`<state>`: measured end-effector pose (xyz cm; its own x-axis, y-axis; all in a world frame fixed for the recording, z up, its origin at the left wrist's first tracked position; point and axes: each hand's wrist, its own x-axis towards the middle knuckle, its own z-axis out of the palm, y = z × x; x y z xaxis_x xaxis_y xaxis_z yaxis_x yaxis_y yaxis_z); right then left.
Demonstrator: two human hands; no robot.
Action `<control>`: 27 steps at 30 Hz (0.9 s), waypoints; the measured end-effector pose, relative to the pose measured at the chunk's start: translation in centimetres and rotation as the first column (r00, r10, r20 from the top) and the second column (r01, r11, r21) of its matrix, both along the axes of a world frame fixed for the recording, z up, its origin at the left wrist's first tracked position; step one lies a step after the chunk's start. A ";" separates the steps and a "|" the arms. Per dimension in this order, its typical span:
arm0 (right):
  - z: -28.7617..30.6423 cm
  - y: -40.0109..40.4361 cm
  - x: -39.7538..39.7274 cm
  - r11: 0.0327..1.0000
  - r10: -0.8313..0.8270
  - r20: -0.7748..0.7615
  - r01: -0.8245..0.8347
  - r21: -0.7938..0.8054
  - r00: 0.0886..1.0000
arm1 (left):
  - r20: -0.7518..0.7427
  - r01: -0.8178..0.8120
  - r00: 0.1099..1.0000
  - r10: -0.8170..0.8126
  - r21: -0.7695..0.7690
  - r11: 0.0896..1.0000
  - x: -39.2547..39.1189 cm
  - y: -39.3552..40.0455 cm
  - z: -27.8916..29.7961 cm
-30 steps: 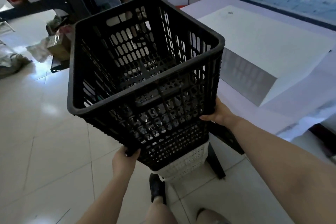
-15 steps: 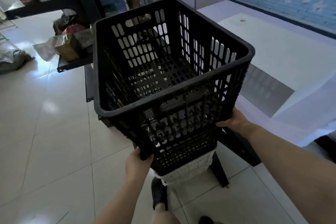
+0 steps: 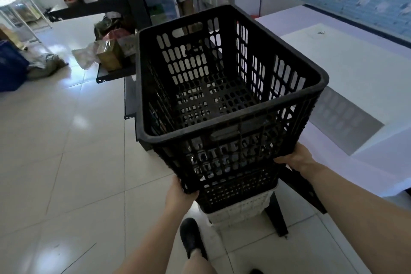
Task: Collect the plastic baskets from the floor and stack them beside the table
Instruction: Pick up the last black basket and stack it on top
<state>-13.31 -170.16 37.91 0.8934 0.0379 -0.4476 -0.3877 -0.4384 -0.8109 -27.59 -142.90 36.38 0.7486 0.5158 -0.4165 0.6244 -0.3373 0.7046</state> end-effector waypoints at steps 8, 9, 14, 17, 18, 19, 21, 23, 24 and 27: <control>2.2 5.0 -4.2 0.846 -0.528 0.233 0.482 0.228 0.816 | -0.039 0.288 0.955 -0.295 -0.138 0.948 1.4 4.0 1.6; 3.6 6.1 -4.8 0.805 -0.593 0.342 0.521 0.285 0.729 | 0.013 0.281 0.959 -0.281 -0.124 0.952 1.8 5.1 2.2; 13.9 12.4 -6.6 0.771 -0.612 0.631 0.538 0.340 0.478 | 0.319 0.124 0.944 -0.079 -0.123 0.985 6.1 12.0 8.8; 17.4 17.0 -9.0 0.748 -0.590 0.657 0.624 0.226 0.469 | 0.377 0.250 0.917 -0.130 -0.290 0.924 8.5 14.5 13.0; 18.2 18.8 -10.2 0.760 -0.561 0.685 0.618 0.203 0.465 | 0.387 0.300 0.907 -0.168 -0.314 0.901 9.1 14.9 14.3; 19.1 20.9 -11.4 0.800 -0.497 0.723 0.575 0.168 0.480 | 0.390 0.349 0.897 -0.211 -0.328 0.878 9.5 15.2 15.3; 20.9 25.1 -13.0 0.893 -0.214 0.742 0.435 -0.115 0.635 | 0.390 0.442 0.869 -0.305 -0.331 0.834 10.2 15.6 16.6; 21.5 28.9 -12.6 0.777 0.159 0.552 0.241 -0.581 0.818 | 0.399 0.512 0.834 -0.381 -0.305 0.803 10.7 16.1 16.9; 21.3 30.5 -12.0 0.674 0.233 0.419 0.165 -0.720 0.878 | 0.409 0.537 0.819 -0.402 -0.297 0.790 10.8 16.3 16.9; 19.5 32.7 -10.2 0.477 0.269 0.280 0.125 -0.870 0.922 | 0.455 0.609 0.761 -0.463 -0.253 0.752 11.4 16.7 16.1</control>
<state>-23.51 -137.42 57.43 0.9926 -0.1163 0.0350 -0.1142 -0.9918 -0.0567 -16.23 -126.24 52.49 0.9773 -0.1545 -0.1453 0.1109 -0.2115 0.9711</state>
